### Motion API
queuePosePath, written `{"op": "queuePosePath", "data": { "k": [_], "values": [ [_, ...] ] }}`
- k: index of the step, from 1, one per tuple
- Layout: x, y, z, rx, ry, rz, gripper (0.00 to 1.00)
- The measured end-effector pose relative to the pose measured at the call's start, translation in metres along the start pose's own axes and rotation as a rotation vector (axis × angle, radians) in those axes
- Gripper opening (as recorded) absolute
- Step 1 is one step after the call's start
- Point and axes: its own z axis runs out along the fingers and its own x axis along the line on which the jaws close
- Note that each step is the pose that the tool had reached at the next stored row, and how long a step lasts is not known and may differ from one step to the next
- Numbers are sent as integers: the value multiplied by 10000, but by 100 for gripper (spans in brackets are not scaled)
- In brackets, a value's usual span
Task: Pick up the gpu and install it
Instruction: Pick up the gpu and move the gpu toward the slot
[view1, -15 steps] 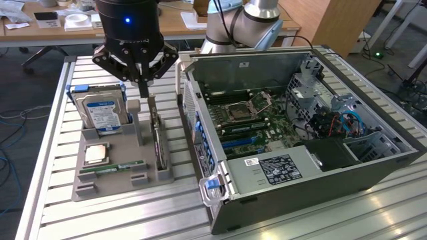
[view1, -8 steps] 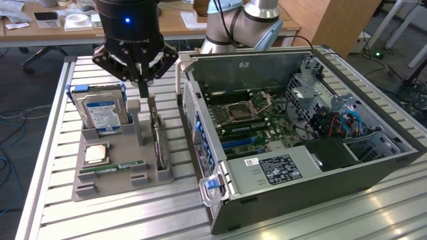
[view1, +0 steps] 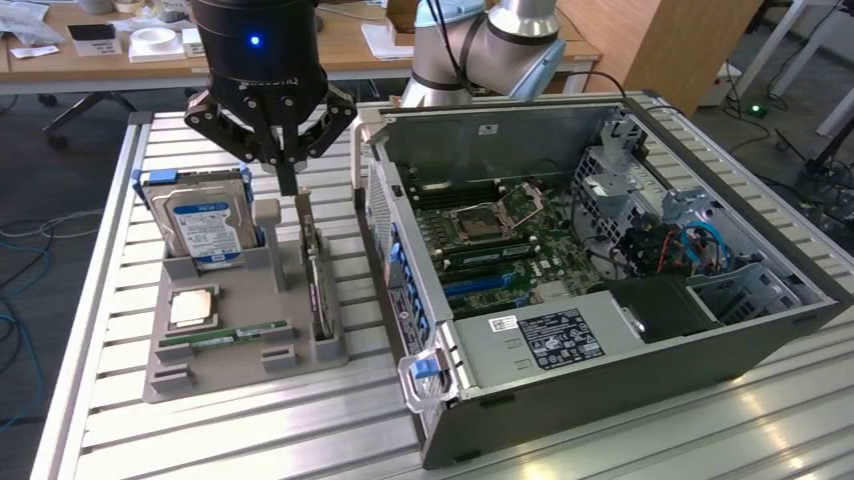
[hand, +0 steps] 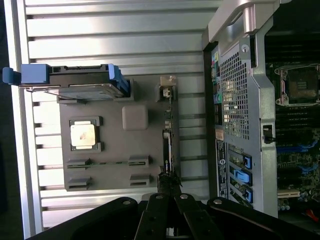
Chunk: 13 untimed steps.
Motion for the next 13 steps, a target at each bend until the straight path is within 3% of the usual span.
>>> {"op": "queuePosePath", "data": {
  "k": [3, 8, 13],
  "values": [
    [0, 0, 0, 0, 0, 0, 11],
    [0, 0, 0, 0, 0, 0, 35],
    [0, 0, 0, 0, 0, 0, 42]
  ]
}}
